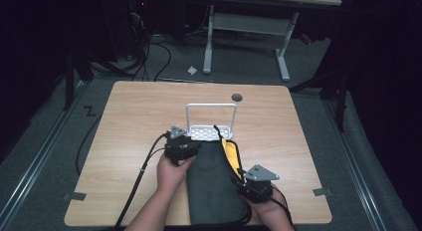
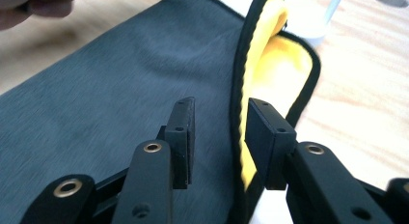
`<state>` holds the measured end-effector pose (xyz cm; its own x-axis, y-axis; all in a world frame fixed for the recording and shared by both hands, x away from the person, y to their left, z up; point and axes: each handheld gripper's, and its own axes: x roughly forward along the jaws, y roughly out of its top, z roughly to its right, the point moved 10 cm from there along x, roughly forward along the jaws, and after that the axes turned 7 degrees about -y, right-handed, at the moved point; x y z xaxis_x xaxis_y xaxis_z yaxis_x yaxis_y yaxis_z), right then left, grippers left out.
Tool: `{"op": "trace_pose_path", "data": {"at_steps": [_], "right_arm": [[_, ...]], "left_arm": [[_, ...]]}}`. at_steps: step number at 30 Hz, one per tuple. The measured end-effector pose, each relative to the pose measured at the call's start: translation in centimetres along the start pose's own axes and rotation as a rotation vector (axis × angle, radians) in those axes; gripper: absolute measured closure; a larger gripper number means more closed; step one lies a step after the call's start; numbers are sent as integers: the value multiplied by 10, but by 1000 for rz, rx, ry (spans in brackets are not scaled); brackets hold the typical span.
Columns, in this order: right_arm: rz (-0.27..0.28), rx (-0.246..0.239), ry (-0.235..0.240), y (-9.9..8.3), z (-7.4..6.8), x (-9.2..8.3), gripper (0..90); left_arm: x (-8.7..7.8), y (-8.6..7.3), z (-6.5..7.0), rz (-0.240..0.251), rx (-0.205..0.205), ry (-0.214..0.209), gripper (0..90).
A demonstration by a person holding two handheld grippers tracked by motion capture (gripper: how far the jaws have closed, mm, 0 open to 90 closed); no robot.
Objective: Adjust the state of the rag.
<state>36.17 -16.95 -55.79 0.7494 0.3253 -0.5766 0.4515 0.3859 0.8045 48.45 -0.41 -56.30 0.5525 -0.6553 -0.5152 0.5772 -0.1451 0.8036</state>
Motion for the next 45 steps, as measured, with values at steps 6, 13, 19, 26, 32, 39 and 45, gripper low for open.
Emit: {"op": "trace_pose_path", "data": {"at_steps": [6,13,19,26,32,39,45], "right_arm": [[-7,21,-40,22,9,35,646],[-37,3,-86,33,20,65,724],[-50,33,-102,24,37,60,849],[-131,117,-127,-4,64,68,782],[-76,119,-158,7,69,59,723],[-107,70,-116,1,57,69,748],[-128,72,-110,-3,52,73,750]], "left_arm": [[11,-6,-6,-46,17,26,471],[12,-12,-14,-85,35,90,759],[8,-14,-19,-80,57,113,899],[0,-12,-25,-55,36,122,899],[-5,-14,2,-39,38,9,730],[-8,-57,43,-151,154,-89,641],[-11,-62,40,-166,207,-69,682]]}}
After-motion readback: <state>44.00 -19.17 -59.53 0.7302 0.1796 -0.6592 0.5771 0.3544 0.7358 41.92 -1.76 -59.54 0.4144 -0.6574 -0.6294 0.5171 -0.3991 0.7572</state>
